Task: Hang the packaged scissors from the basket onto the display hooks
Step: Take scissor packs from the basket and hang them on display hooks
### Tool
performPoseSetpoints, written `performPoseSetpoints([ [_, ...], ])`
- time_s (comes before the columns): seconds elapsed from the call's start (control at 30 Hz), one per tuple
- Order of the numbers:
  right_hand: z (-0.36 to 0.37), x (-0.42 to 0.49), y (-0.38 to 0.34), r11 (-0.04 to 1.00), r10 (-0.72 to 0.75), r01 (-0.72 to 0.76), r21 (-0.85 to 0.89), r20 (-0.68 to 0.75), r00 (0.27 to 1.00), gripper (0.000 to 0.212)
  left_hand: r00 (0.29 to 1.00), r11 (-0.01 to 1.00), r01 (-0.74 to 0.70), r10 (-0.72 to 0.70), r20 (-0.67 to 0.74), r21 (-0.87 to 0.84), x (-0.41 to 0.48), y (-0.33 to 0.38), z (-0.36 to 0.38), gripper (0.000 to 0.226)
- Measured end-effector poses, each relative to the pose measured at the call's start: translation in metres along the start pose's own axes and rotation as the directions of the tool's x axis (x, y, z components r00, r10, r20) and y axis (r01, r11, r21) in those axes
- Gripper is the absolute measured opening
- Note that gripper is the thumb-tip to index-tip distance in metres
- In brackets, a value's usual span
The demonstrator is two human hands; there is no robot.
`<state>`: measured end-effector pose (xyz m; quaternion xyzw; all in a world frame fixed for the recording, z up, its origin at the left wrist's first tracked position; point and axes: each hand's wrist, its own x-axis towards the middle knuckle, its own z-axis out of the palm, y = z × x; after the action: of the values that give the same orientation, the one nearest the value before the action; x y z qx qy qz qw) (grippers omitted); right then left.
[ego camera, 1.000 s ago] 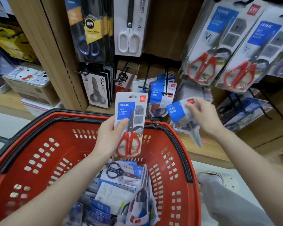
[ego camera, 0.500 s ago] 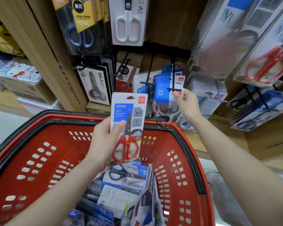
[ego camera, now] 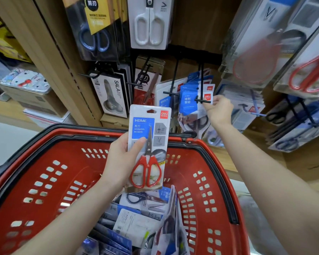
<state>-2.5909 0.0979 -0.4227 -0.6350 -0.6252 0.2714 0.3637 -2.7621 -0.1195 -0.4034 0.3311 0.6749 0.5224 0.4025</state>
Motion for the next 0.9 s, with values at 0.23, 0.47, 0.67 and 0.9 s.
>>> performPoseSetpoints([
  [0.23,-0.027,-0.047,-0.018,0.995,-0.095,0.094,0.04,0.011,0.995,0.032,0.998,0.999,0.014,-0.017,0.061,0.049,-0.013,0.002,-0.004,0.02],
  [0.47,-0.056,-0.141,-0.044,0.94,-0.094,-0.09,0.329,0.505,0.858,0.018,0.981,0.997,-0.053,0.042,0.189,0.053,-0.043,0.007,0.016,0.017],
  [0.67,-0.101,-0.162,-0.04,0.917,-0.122,-0.081,0.39,0.469,0.875,0.015,0.959,0.943,-0.283,0.273,0.079,0.177,-0.061,0.028,0.038,0.047],
  [0.9,-0.186,-0.132,-0.058,0.887,-0.149,0.062,0.457,0.158,0.976,0.012,0.718,0.612,-0.695,0.581,0.382,0.376,-0.065,0.093,0.088,0.036],
])
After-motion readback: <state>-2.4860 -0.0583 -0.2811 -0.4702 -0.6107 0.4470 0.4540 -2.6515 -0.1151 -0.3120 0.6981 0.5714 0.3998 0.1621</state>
